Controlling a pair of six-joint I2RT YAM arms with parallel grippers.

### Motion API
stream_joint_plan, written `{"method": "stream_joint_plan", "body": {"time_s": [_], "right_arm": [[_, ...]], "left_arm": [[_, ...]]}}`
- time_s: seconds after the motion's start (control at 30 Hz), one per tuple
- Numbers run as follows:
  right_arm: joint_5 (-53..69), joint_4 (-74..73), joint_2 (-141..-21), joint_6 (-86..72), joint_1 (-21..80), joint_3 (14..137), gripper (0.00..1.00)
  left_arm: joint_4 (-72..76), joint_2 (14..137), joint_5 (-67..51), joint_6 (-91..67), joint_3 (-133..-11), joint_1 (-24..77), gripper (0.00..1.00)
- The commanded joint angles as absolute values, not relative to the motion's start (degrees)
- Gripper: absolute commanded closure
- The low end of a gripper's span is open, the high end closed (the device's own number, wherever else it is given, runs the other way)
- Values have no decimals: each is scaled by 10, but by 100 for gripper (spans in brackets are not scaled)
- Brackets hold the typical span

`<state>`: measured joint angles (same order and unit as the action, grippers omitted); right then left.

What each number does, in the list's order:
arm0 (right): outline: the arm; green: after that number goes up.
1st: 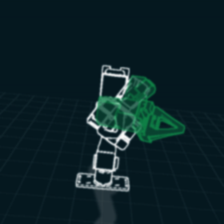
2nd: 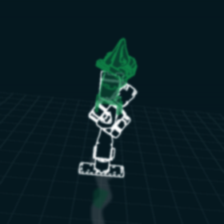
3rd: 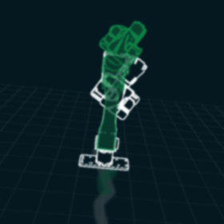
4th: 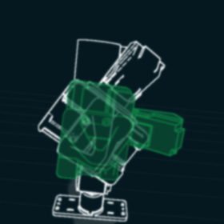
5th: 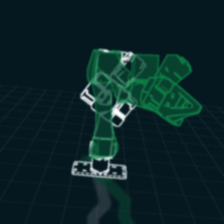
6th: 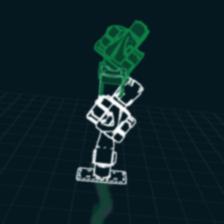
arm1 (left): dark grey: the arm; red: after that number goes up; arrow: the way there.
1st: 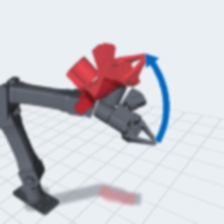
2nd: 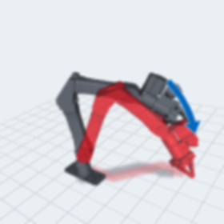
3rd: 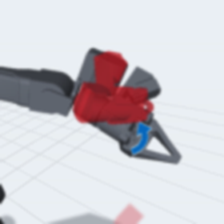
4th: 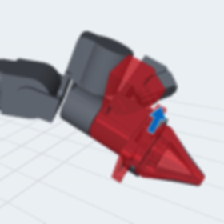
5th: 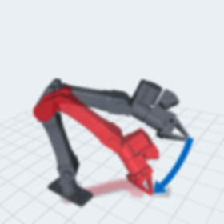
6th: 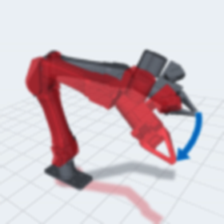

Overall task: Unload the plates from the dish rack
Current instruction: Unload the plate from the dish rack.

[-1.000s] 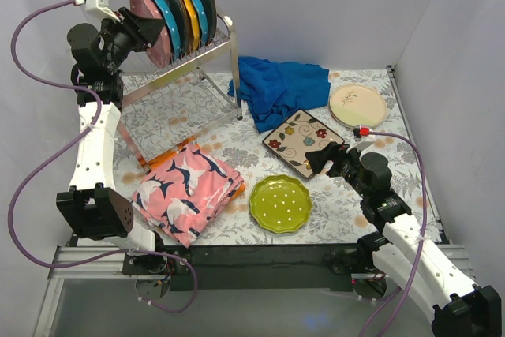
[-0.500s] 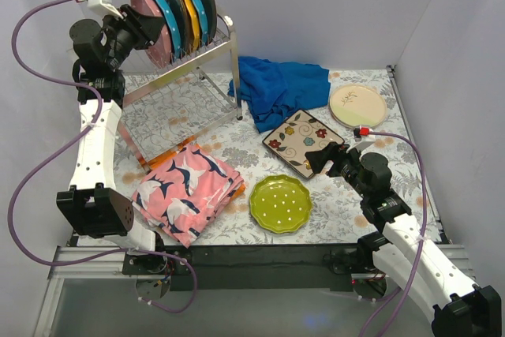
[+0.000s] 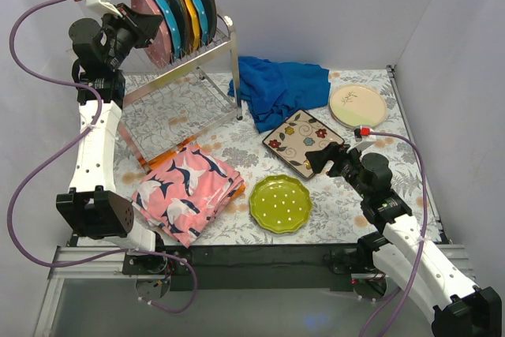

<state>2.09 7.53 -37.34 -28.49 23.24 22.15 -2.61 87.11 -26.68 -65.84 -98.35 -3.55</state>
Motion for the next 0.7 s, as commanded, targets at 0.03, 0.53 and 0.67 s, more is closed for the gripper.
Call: {"method": "stream_joint_plan", "body": {"time_s": [0.03, 0.53, 0.67], "right_arm": [[20, 100, -365, -279, 231, 229, 11], [25, 100, -365, -278, 231, 230, 11], [28, 100, -364, -278, 231, 230, 11]], "left_arm": [[-18, 856, -276, -650, -1004, -23, 100], [-49, 867, -288, -634, -1122, -23, 100], [-46, 865, -306, -628, -1128, -22, 100]]}}
